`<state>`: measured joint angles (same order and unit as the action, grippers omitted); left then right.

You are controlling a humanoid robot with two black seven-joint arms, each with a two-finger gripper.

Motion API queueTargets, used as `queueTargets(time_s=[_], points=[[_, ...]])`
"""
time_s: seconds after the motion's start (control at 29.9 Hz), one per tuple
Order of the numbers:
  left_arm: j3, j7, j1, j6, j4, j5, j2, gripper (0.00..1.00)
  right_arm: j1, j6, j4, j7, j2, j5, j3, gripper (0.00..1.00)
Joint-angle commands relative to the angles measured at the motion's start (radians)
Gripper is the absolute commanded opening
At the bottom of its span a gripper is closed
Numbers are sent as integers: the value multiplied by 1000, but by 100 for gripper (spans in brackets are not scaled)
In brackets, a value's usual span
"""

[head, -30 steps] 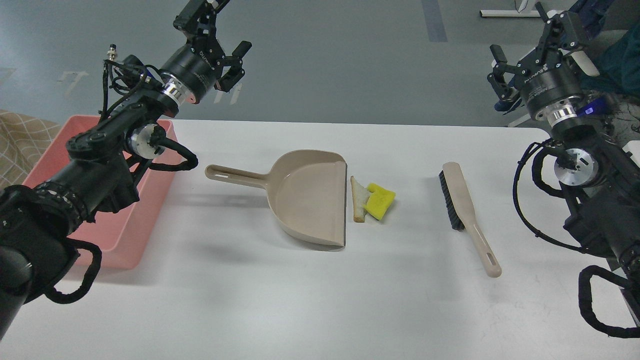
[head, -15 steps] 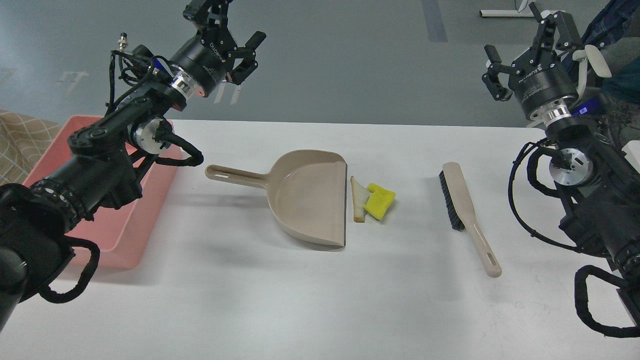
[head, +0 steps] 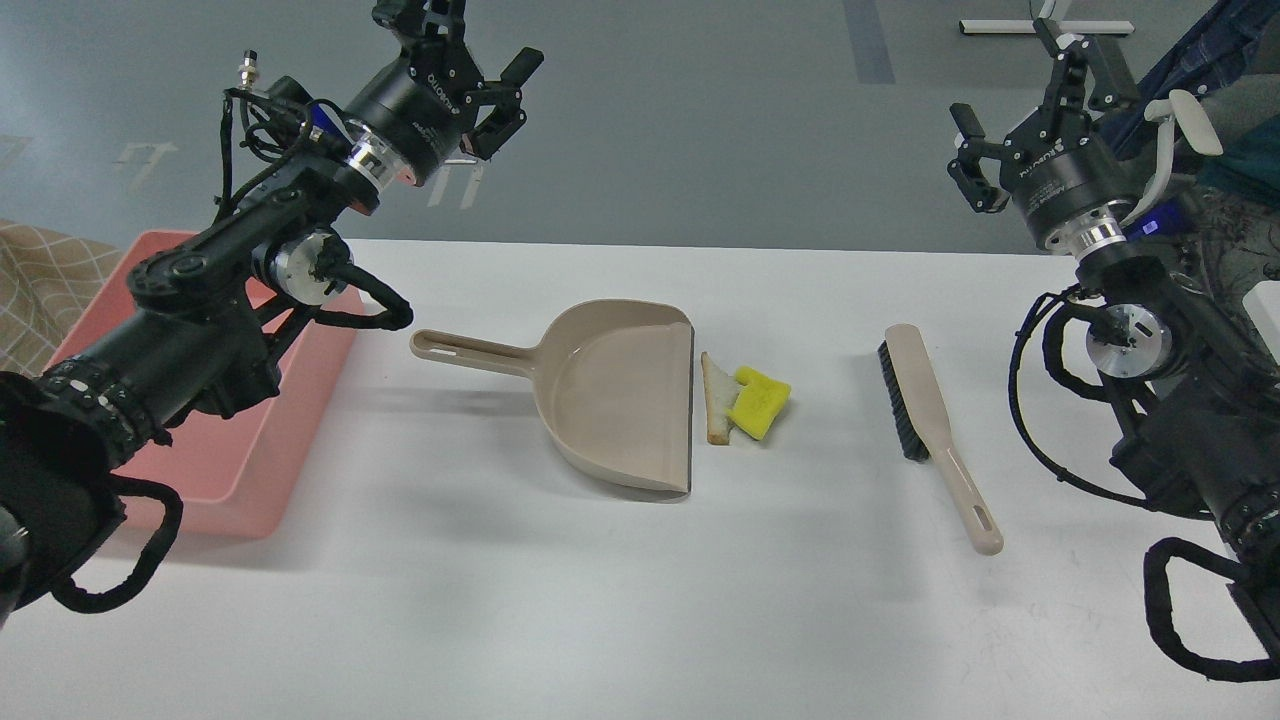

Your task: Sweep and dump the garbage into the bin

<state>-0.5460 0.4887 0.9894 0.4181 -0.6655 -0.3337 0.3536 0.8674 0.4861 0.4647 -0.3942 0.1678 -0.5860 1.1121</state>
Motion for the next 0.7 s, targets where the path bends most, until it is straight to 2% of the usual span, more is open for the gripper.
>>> queueTargets(time_s=[0.0,0.1,0.17,0.3,0.5,0.67], points=[[6,-2,-2,-19,-72,-2,50,98,4,0,0,0,1,0,0,100],[57,-7,-3,-41,-153,-1,128,98,7,-7,0,0,1,0,0,100],[101,-9,-14,-64,-256,-1,226,98,9,-14,0,0,-1,0,-1,100],[115,-13,-47,-102,-406,-4,353,98,5,-14,0,0,-1,0,-2,100],[113,-47,-156,-189,-737,-106,614,98,2,-15,-1,0,-1,-2,-2,100],[112,-56,-253,-271,-942,-195,754,98,2,-15,-1,0,-1,-2,-3,100]])
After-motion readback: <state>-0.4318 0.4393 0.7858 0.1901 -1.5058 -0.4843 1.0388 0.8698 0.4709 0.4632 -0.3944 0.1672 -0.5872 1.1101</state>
